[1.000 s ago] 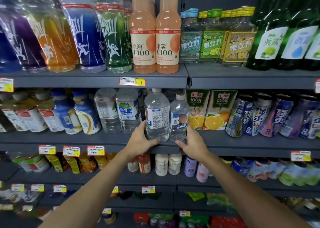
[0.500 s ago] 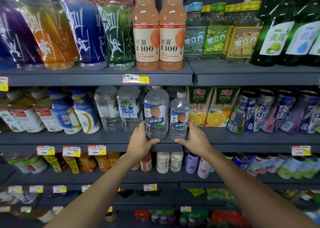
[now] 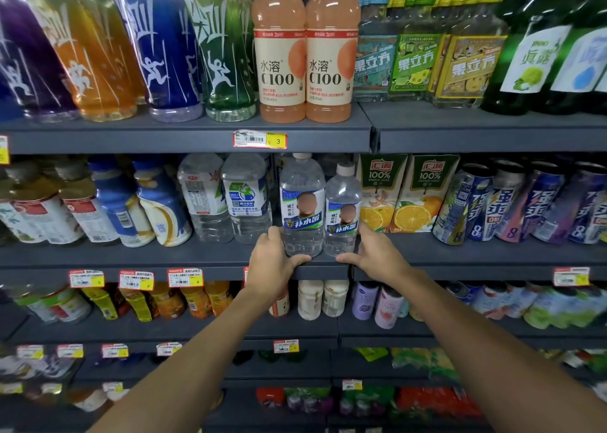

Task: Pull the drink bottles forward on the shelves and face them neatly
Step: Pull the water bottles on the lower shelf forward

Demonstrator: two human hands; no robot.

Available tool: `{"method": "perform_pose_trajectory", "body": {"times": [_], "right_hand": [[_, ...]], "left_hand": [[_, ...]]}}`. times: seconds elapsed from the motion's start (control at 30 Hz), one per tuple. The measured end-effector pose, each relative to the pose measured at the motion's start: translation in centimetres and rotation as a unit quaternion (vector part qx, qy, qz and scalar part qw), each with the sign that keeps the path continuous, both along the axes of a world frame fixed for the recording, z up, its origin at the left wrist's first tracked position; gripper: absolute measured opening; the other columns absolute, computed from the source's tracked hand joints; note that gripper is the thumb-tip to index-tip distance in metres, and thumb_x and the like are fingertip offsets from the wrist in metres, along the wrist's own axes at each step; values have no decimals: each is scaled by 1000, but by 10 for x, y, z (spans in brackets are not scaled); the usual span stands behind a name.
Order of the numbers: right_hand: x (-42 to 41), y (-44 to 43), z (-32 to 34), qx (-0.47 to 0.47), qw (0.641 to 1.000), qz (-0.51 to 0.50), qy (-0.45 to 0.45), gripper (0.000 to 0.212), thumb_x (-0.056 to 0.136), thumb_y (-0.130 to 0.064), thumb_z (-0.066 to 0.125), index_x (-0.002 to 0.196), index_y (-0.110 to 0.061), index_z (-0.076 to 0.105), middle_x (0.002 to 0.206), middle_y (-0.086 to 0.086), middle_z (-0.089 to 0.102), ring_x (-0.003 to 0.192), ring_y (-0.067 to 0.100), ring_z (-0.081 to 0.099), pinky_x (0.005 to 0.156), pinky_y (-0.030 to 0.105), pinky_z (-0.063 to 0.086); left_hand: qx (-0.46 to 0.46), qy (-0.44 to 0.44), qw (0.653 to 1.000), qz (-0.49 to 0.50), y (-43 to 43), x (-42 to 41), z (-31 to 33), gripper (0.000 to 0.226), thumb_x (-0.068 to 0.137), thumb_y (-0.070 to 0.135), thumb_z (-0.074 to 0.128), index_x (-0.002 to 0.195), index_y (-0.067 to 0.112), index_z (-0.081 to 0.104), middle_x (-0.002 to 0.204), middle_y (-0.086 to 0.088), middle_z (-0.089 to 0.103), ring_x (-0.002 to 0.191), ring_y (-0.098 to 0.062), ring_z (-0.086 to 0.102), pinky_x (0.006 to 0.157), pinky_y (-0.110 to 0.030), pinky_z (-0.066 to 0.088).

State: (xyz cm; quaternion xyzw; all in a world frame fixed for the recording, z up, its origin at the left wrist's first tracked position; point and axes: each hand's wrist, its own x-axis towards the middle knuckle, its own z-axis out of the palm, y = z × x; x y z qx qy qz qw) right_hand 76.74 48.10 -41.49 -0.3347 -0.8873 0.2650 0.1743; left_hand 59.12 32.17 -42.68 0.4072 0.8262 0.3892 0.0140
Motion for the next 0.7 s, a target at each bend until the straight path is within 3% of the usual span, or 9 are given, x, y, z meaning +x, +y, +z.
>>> {"method": "perform_pose_trajectory", "body": {"times": [0.2,0.33,0.43,0.7], "right_hand": [[0,-1,1,-4,1000,17,-1,74,83,-47,78,141,-23,38,133,-1,62,118,21,59,96,38,49],[0,0,1,-6,1000,20,-8,74,84,-48,76,142,-25,36,129,-2,63,111,20,60,91,36,50],[-1,0,-1,13,1000,19,-13,73,84,-50,75,141,-24,37,121,-1,66,100,17,61,80,32,47],[-1,2,0,14,999,22,-20,69,85,-49,75,136,-19,41,114,-2,66,103,23,64,80,35,49]], "left_hand": [[8,-3,1000,-13,-1,-7,-5,72,68,53,86,120,20,48,110,-2,57,103,-19,55,87,-29,47],[-14,-5,999,-35,-1,-16,-4,70,67,55,86,115,23,47,110,0,56,102,-20,55,90,-36,51],[-11,2,999,-32,-2,-17,-5,71,66,57,86,116,24,48,109,3,57,100,-15,55,88,-32,52],[5,6,1000,-25,1,-13,-5,73,64,58,86,117,24,50,107,6,62,97,-12,58,86,-29,52]]}}
